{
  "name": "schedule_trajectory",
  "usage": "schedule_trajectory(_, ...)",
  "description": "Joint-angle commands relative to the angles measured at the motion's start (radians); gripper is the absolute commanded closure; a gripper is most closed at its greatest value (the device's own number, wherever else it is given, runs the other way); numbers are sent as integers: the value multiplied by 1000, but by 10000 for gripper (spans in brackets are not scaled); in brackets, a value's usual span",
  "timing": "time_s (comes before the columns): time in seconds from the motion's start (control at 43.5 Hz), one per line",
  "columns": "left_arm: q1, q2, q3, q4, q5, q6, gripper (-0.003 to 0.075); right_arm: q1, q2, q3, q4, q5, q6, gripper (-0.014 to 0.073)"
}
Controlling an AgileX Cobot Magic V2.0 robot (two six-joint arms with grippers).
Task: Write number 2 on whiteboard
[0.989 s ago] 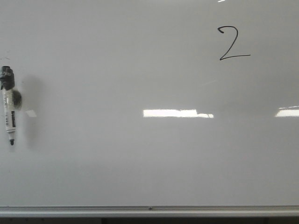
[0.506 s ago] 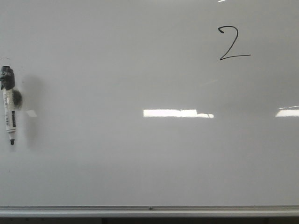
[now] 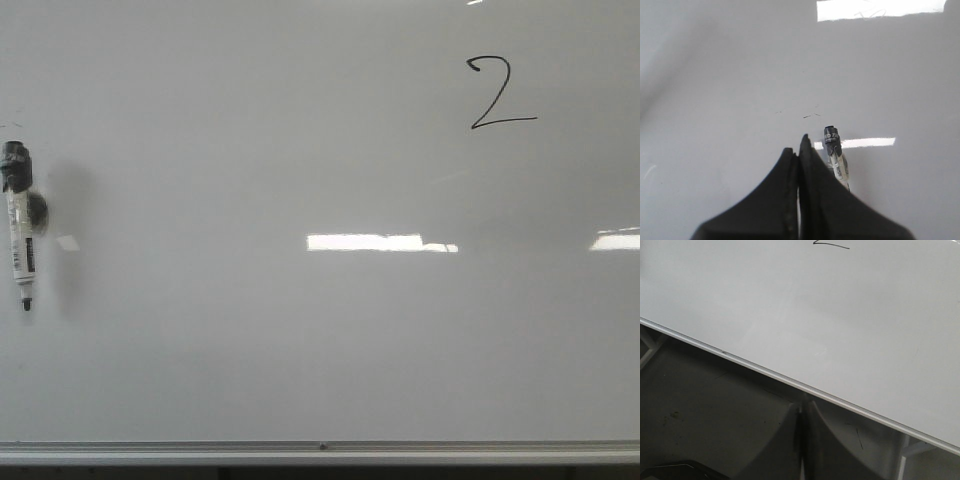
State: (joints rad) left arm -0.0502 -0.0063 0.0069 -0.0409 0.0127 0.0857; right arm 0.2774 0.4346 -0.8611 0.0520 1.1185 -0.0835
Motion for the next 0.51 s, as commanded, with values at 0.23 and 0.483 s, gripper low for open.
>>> schedule_trajectory(0.23, -8, -15, 6, -2, -83, -8, 741, -212, -274, 368, -29, -480, -2, 662)
schedule_trajectory(0.483, -8, -15, 6, -2, -83, -8, 741, -294, -466, 690, -10, -826, -1, 662)
